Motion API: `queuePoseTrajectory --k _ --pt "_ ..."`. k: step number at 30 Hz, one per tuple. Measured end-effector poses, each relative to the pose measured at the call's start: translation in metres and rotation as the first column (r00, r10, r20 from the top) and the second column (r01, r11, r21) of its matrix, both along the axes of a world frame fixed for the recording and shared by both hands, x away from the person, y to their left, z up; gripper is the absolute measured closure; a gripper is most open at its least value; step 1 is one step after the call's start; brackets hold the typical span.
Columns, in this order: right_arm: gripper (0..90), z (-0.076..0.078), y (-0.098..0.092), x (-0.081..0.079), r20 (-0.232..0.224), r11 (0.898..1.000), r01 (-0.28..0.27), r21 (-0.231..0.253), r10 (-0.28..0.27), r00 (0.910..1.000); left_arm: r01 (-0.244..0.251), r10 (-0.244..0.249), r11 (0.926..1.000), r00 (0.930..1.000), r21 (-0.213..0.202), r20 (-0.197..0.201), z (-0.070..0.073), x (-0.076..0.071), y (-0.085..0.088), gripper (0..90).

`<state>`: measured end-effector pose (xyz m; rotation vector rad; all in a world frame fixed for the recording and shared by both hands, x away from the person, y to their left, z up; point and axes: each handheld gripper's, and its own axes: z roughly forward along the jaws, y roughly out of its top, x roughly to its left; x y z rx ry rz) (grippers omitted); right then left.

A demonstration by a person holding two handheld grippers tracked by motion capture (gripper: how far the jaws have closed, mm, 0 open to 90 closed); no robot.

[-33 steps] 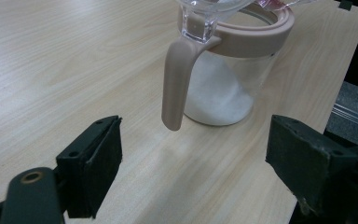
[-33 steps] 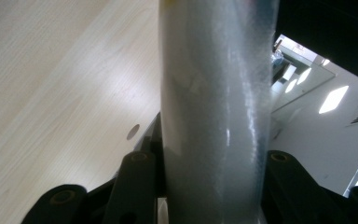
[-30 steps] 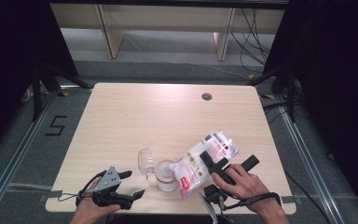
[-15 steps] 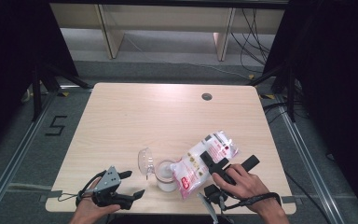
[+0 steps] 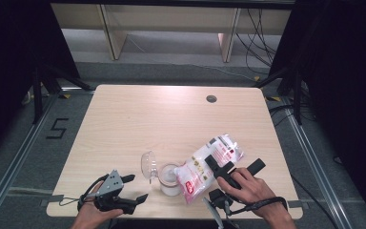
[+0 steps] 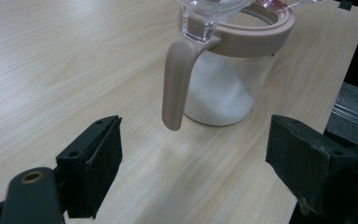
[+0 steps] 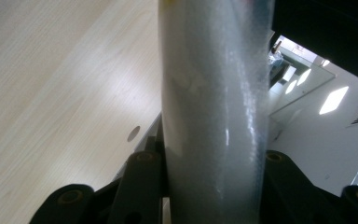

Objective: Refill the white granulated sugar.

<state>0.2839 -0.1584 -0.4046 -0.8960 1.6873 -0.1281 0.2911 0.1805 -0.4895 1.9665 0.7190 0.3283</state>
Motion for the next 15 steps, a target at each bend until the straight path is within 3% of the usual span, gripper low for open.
queuePoseTrajectory --k 15 --pt "72.9 0.0003 -0.0004 -0.0002 -0.001 1.0 -0.002 0.003 0.002 1.0 -0.001 0.001 1.0 1.0 -0.005 0.001 -0.0005 0.0002 -0.0003 18.0"
